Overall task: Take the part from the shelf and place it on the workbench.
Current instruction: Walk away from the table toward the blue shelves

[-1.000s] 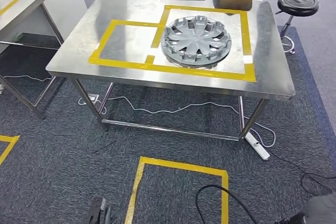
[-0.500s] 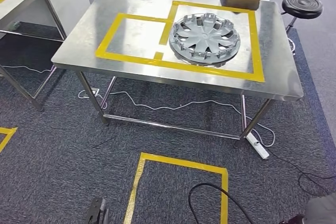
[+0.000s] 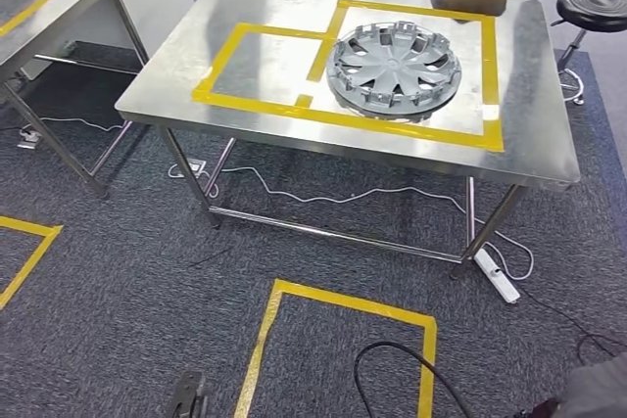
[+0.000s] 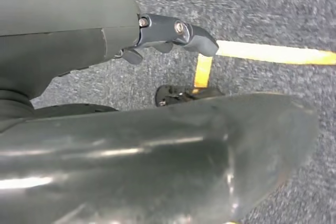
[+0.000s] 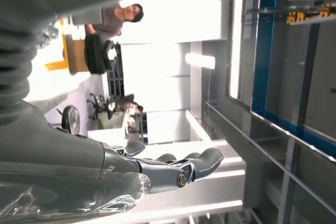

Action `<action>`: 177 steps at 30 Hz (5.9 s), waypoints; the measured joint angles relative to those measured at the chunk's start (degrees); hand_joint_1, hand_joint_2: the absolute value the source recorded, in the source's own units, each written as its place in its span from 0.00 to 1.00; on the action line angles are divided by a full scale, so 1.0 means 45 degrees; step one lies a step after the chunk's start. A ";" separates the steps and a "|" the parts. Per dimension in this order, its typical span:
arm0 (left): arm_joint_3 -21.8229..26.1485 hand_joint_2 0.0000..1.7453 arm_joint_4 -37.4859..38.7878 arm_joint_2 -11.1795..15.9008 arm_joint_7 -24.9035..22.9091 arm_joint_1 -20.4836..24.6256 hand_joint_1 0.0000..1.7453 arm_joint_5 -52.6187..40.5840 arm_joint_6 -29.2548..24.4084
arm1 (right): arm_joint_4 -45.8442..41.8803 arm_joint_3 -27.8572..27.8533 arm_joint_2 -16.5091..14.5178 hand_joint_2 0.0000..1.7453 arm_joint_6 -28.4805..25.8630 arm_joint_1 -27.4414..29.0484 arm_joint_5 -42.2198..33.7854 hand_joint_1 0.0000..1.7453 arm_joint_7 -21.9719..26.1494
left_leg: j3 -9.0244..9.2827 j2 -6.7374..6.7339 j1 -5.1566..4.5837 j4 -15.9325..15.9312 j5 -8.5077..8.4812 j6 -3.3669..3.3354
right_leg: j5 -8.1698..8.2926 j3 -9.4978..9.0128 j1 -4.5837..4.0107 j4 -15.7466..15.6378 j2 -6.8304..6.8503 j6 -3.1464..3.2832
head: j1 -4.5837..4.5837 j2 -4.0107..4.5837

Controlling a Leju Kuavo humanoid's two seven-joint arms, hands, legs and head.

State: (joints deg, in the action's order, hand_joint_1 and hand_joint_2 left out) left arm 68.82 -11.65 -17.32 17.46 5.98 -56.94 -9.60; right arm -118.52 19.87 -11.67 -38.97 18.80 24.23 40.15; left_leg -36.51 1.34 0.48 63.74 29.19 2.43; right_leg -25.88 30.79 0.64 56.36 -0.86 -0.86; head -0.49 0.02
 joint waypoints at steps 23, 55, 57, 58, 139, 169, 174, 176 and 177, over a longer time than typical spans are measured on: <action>-0.0069 0.00 0.0000 0.0027 -0.0164 -0.0008 0.00 -0.0021 -0.0333 | 0.0114 -0.0005 0.0005 1.00 -0.0001 0.0160 0.0277 0.00 -0.0001 | 0.0889 0.0832 -0.0071 -0.1810 -0.1188 -0.0519 | -0.0334 0.0102 0.0046 0.0618 -0.0558 -0.0511 | 0.0068 -0.0001; -0.0301 0.00 0.0000 0.0103 -0.0346 -0.0065 0.00 -0.0619 -0.0257 | 1.9343 -0.9761 0.0214 1.00 -0.0004 -0.4081 0.3876 0.00 -0.3643 | 0.0601 0.1401 -0.0038 -0.1741 -0.1323 -0.0455 | -0.0204 0.0120 0.0077 0.0266 -0.1002 -0.0471 | 0.0008 0.0000; -0.0334 0.00 0.0000 0.0117 -0.0383 -0.0109 0.00 -0.0721 -0.0222 | 2.0186 -1.0605 0.0215 1.00 -0.0018 -0.4173 0.5506 0.00 -0.4403 | 0.0498 0.1600 0.0016 -0.1751 -0.1379 -0.0274 | -0.0211 0.0095 0.0036 0.0250 -0.0851 -0.0318 | 0.0004 -0.0001; -0.0359 0.00 0.0000 0.0120 -0.0386 -0.0137 0.00 -0.0767 -0.0177 | 2.0574 -1.0932 0.0221 1.00 0.0002 -0.4223 0.5907 0.00 -0.4763 | 0.0456 0.1420 0.0011 -0.1697 -0.1337 -0.0198 | -0.0187 0.0083 0.0026 0.0230 -0.0702 -0.0218 | -0.0005 -0.0001; -0.0188 0.00 0.0000 0.0152 -0.0217 -0.0006 0.00 -0.0414 -0.0618 | 2.3387 -1.4294 0.0257 1.00 0.1615 -0.4781 0.7265 0.00 -0.7538 | 0.0801 -0.0098 -0.0115 -0.1727 -0.1084 -0.0704 | -0.1968 0.1177 -0.0104 0.3205 0.0300 -0.0515 | 0.0023 0.0000; -0.0091 0.00 0.0000 0.0013 -0.0036 0.0078 0.00 -0.0160 -0.0966 | 2.3432 -1.4285 0.0365 1.00 0.1863 -0.4733 0.8152 0.00 -0.9053 | 0.0804 -0.0407 -0.0086 -0.1686 -0.1060 -0.0650 | -0.1740 0.0863 -0.0061 0.2646 0.0400 -0.0477 | 0.0030 0.0000; -0.0080 0.00 0.0000 0.0069 -0.0093 0.0017 0.00 -0.0170 -0.1026 | 2.3443 -1.4285 0.0365 1.00 0.2131 -0.4656 0.8216 0.00 -0.9146 | 0.0849 0.0629 -0.0069 -0.1662 -0.1070 -0.0618 | -0.1006 0.1138 0.0008 0.2638 0.0006 -0.0478 | 0.0055 0.0000; -0.0076 0.00 0.0000 0.0084 -0.0126 0.0024 0.00 -0.0177 -0.1047 | 2.3451 -1.4283 0.0359 1.00 0.2151 -0.4661 0.8222 0.00 -0.9153 | 0.0816 0.0991 -0.0073 -0.1603 -0.1073 -0.0486 | -0.0369 0.0450 0.0124 0.1055 -0.0649 -0.0490 | 0.0056 0.0000; -0.0076 0.00 0.0000 0.0091 -0.0143 0.0021 0.00 -0.0183 -0.1054 | 2.3460 -1.4282 0.0355 1.00 0.2157 -0.4666 0.8223 0.00 -0.9163 | 0.0770 0.1139 -0.0063 -0.1592 -0.1092 -0.0394 | -0.0273 0.0269 0.0149 0.0656 -0.0890 -0.0468 | 0.0058 0.0000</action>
State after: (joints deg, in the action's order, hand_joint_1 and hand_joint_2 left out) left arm 68.48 -11.65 -16.91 16.81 6.08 -57.76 -14.34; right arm -12.95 -44.40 -10.08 -29.26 -2.20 61.23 -1.08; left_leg -33.04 6.46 0.20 56.58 24.27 0.66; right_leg -27.11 32.00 1.31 59.31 -4.86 -2.97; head -0.22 0.02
